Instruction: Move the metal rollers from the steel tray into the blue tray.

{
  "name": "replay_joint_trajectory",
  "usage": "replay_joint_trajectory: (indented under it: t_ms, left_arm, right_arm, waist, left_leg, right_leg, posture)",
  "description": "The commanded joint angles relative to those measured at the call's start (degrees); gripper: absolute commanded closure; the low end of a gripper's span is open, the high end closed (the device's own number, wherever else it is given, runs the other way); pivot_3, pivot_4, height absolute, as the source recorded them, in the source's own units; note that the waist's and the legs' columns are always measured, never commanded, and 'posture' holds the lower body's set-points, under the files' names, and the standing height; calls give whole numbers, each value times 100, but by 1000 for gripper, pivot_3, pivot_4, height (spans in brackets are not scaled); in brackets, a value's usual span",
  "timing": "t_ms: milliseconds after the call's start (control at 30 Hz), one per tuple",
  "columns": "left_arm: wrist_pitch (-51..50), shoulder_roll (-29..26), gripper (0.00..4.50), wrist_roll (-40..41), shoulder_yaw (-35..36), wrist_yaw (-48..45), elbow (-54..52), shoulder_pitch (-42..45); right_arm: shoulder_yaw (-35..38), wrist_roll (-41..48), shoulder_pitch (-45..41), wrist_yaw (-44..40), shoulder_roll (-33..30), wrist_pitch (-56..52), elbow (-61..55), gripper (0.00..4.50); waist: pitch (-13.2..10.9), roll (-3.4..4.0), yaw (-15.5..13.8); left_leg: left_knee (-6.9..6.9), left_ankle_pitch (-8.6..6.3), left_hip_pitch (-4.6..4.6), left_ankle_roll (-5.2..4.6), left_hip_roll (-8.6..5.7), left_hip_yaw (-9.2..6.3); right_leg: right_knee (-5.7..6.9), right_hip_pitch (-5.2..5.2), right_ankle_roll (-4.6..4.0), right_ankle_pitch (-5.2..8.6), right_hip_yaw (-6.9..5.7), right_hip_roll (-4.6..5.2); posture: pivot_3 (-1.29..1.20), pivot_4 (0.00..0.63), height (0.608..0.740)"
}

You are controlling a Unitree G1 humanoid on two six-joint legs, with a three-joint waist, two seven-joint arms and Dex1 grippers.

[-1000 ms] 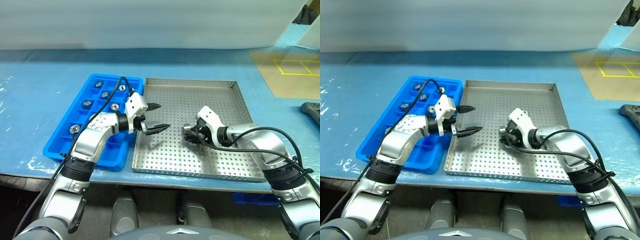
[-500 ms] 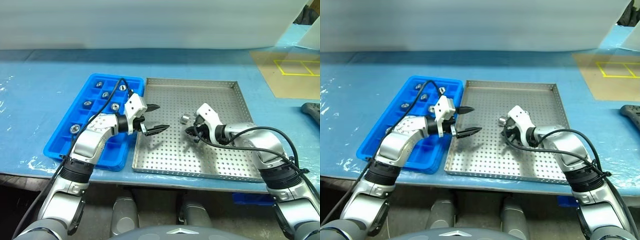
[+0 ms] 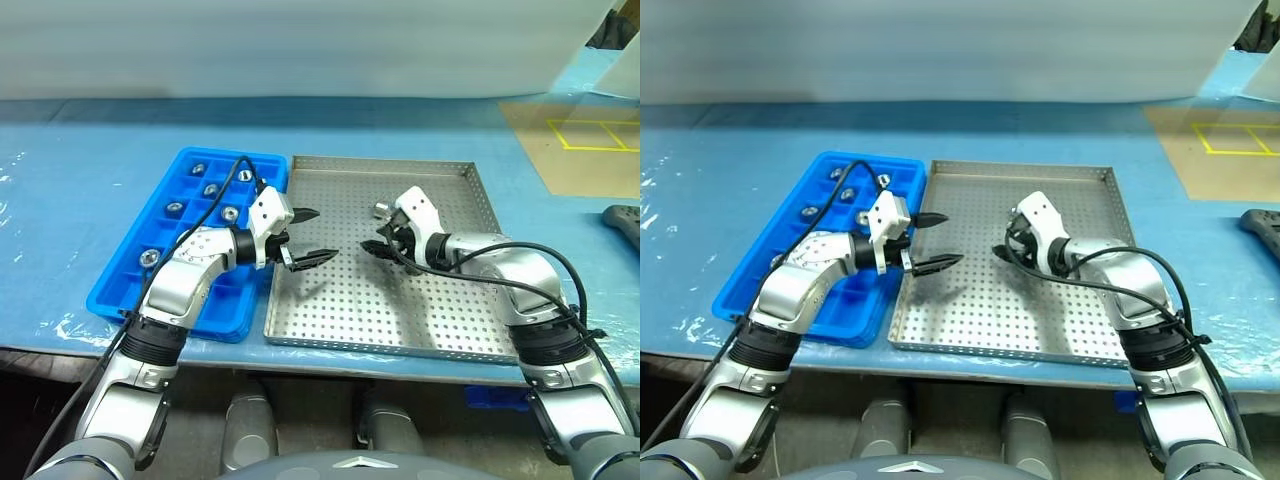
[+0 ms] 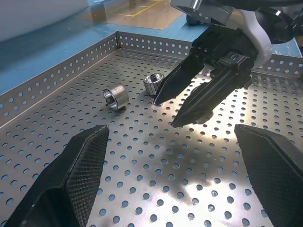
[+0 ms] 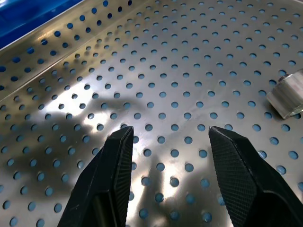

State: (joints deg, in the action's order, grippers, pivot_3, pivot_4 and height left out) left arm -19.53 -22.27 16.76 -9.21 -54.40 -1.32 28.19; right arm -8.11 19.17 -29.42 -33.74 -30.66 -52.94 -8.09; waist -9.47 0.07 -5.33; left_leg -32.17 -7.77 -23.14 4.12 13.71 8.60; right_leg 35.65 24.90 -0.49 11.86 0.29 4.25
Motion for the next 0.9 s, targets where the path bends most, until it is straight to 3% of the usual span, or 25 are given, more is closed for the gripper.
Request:
replay_joint_trajectory:
  t_ms: [33,900]
  left_arm:
    - [-7,-46,0,93,99,29,-201,30]
    - [-80,-48,0,101,89,58,-283,14]
  right_arm:
    - [189,-188,-167,183,48,305,80,1913]
    - [481,-623,-400,689,334,1092,706,1913]
  waist:
    - [0,0,-1]
    - [0,0,2]
  left_leg:
    - [0,0,0,0,0,0]
    - [2,1,0,2,0,0]
  right_leg:
    - [0,0,0,0,0,0]
    - [0,2,0,0,0,0]
  posture:
    - [-34,150,740]
    - [-29,150,740]
